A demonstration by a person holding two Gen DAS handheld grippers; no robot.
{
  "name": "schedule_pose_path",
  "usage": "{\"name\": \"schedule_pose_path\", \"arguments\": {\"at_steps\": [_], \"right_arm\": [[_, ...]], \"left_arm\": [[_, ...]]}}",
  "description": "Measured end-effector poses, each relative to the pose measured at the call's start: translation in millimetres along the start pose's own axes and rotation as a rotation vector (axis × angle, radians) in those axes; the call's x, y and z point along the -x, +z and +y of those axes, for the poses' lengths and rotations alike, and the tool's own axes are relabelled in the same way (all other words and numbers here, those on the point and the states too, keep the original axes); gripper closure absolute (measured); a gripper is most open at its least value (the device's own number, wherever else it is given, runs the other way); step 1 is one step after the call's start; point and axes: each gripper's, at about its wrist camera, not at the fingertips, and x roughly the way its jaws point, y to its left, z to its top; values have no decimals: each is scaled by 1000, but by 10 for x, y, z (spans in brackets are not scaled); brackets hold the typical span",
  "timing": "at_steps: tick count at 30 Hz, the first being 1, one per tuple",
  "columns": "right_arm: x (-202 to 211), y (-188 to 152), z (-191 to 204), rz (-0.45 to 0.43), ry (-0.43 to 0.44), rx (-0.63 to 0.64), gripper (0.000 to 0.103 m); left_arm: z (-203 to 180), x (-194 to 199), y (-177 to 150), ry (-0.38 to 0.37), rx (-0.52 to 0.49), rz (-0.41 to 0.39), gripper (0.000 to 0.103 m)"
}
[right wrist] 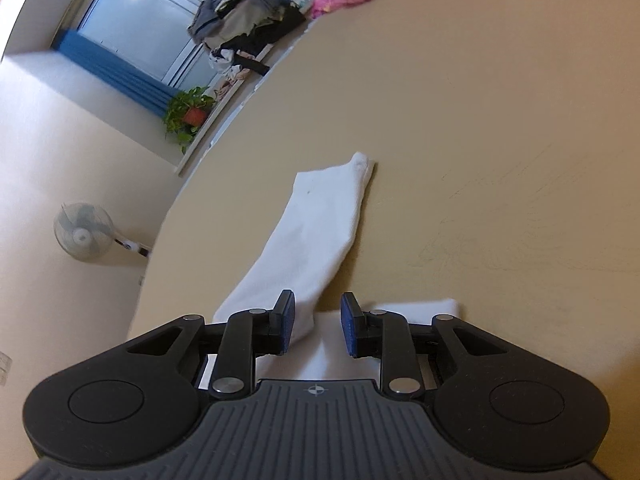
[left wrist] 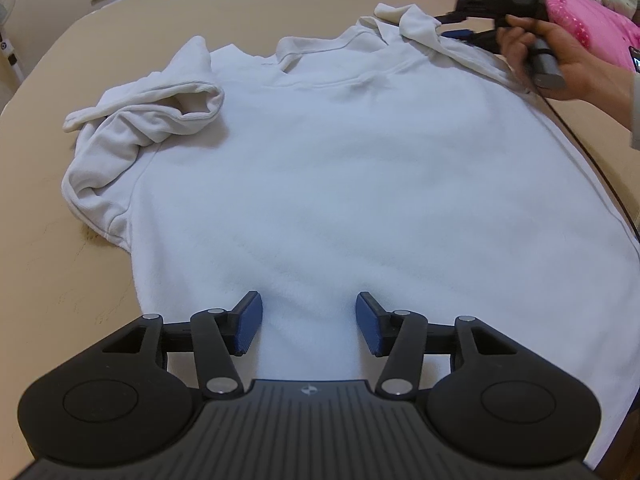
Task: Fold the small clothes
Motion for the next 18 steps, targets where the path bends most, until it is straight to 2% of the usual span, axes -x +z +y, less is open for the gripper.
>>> {"name": "schedule_pose_path", "arguments": {"at_steps": [4,11,12,13,15,18], "right_arm": [[-235,64,16,14,16,-53,76],[-593,371,52,-6,-69,-116,82],[-598,413,65,-13,-85,-112,91],[-589,457,79,-22,-114,-96,99],[-456,575,80,-60,-150,-66,100],[39,806,-14,-162,-161,-35,100]], "left_arm": [[11,-25,19,-5,9,-2,42],[9,-29,22,-7,4,-7,41],[7,-29,21,-7,3,-8,41],[4,-28,20,-5,2,-9,41],[1,-27,19,-4,0,-10,41],[-5,-19,19,-2,-1,-10,41]]}}
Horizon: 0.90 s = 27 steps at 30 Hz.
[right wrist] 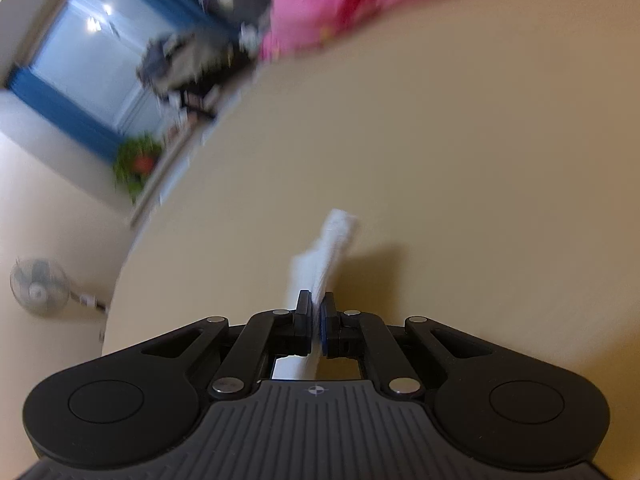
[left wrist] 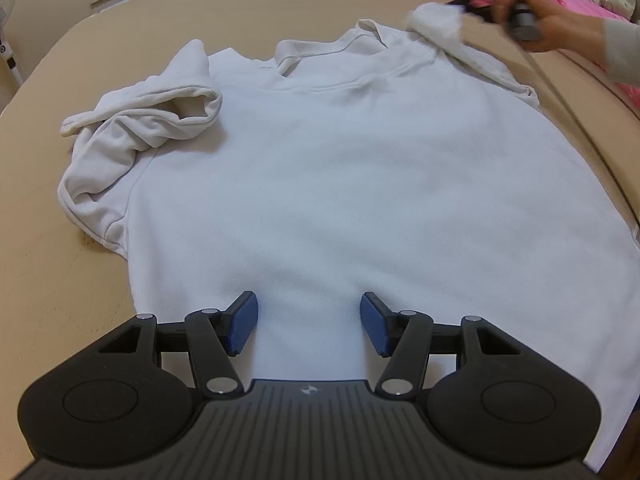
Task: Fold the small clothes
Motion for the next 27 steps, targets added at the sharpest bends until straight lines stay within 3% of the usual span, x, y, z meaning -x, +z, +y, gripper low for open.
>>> {"name": "schedule_pose_path", "arguments": {"at_steps": [4,9,11,16,18,20,21,22,25,27], "right_arm": [[828,459,-520,-155,-105,85,100],[1769,880,-1572,-301,-420,112,100],[1996,960,-1995,-302,-491,66,100],[2066,755,-2657,-181,-580,-35,96],[2122,649,-2705,-214,-562,-22,96],[2118,610,-2648,-214,-598,2,96],[2121,615,-2597,-222,-636,12,93],[2125,649,-2533,-237,-680,20,80],[2296,726,-2316,-295,-788,18,76],[2512,763,-2181,-340,-752,6,76]], "left_arm": [[-13,8,2,6,-3,0,41],[-23,5,4,10,-7,0,41],[-29,4,6,11,-7,0,40],[-27,-5,7,14,-4,-2,39],[-27,-4,3,14,-4,-5,39],[-34,-1,-3,17,-8,-9,39],[-35,1,-8,18,-9,-10,39],[-33,2,-9,19,-9,-11,38],[-25,5,-7,26,-5,-10,34],[-19,12,-2,30,-3,-10,33]]}}
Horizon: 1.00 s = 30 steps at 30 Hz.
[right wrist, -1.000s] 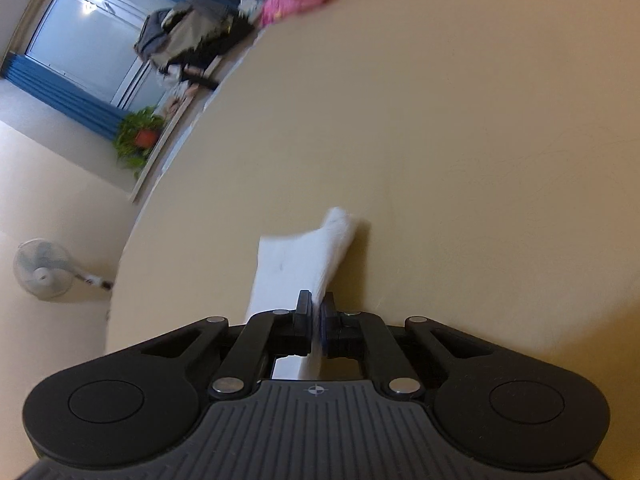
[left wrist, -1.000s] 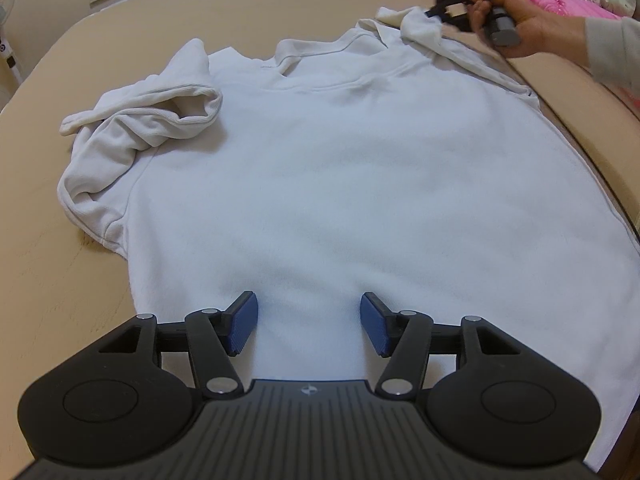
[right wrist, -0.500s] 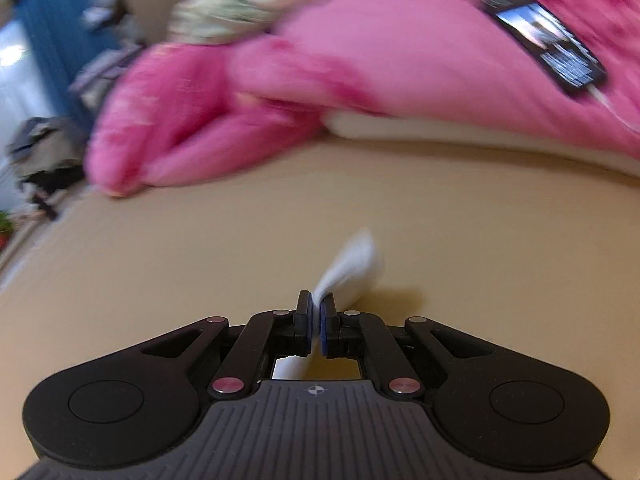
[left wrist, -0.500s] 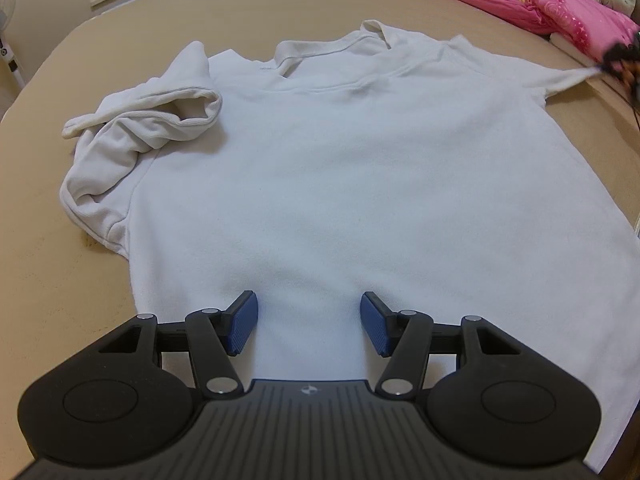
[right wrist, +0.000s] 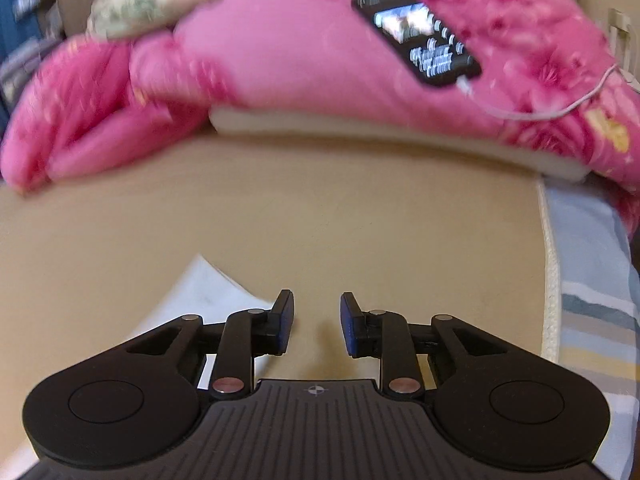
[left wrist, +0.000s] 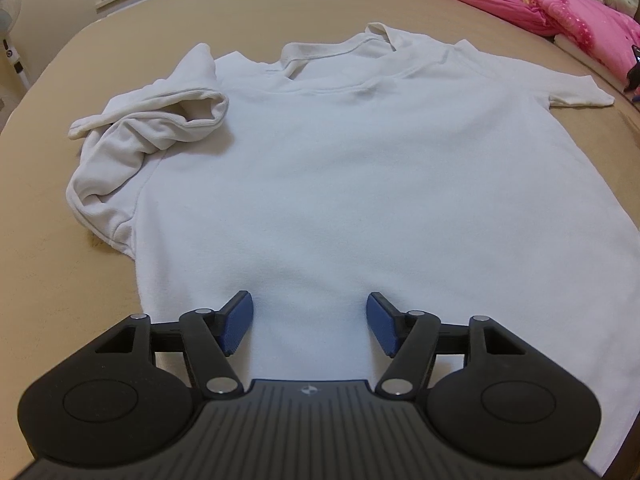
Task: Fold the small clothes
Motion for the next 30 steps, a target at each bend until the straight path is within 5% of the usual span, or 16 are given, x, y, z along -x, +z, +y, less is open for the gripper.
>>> {"name": "schedule_pose_path", "arguments": {"at_steps": [8,15,18,22,24,26,30], "right_arm": [[1496,-335,736,-78,426,212,76],[2748,-1025,1237,0,780,370,73],[3054,-1429,1376,55,882,436,73],[3124,-2137,1496,51,943,586,73],[2970,-2472,1632,155,850,671,73],[2915,-2624,1777,228,872,703,73],[2852,-2823,2003,239,901,867,74]], "left_arm": [[165,164,61,36,109,-54,34],[521,474,95,76,280,-169,76],[610,605,96,105,314,-225,77],[762,725,53,141,373,-273,77],[846,758,34,156,391,-292,77],[959,791,46,152,426,-313,77],[1237,759,172,101,492,-344,77]]}}
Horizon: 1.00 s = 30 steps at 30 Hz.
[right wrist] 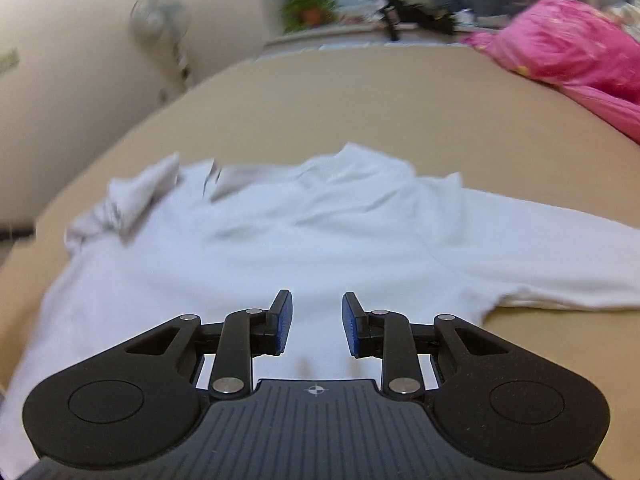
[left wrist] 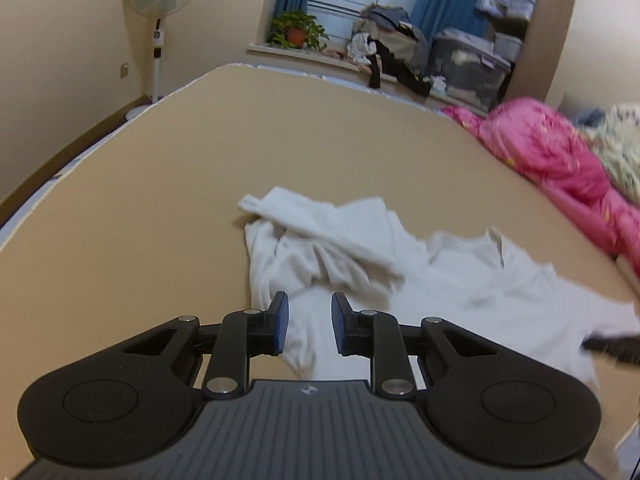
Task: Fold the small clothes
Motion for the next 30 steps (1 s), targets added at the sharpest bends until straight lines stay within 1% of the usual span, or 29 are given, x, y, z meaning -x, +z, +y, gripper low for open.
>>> {"name": "schedule_pose_path", "arguments": {"at_steps": [3,6,9,11,13,15,16,17,18,19,20,22,24,26,27,28,30], "right_arm": [[-187,-1,53,99,18,-9,74],[-411,-102,40,232,-13,42,73],[-504,-99,122,237,-24,77,72],[-504,-92,116,243,-20,68,72],[-515,-90,90,246,-14,58,72],[-532,-89,70,247,-9,53,72],[-521,-92,72,247,-7,53,72],[-541,-94,50,246,-5,53,72],[-541,-95,41,246,-4,52,72],[-577,-90,53,244,-4,50,72],[-595,-87,56,242,-4,47,72],[-599,-88,62,238,-6,51,72],[-592,-93,74,237,-8,54,72],[-598,-89,71,237,-8,52,72],[-596,-88,67,238,-7,51,72],[-595,-86,67,239,-8,49,72],[-588,-84,75,239,-12,53,72]], "left_arm": [[137,-250,207,-10,79,0,77],[273,-553,391,-23,177,3,77],[429,-942,579,-8,299,28,76],[508,-1176,674,9,350,42,69],[583,-1396,764,38,387,53,57],[662,-1567,829,57,421,64,55],[707,-1658,847,55,446,83,56],[744,-1717,862,54,459,94,60],[767,-1749,882,58,447,98,88],[798,-1745,898,60,423,102,98],[835,-1696,911,67,397,89,98],[998,-1453,981,101,354,26,99],[1273,-1158,1005,140,358,-23,99],[1696,-764,1020,227,359,-70,99],[1934,-555,1008,283,354,-93,99],[2220,-328,984,349,357,-110,99],[2776,86,907,478,405,-130,99]]}}
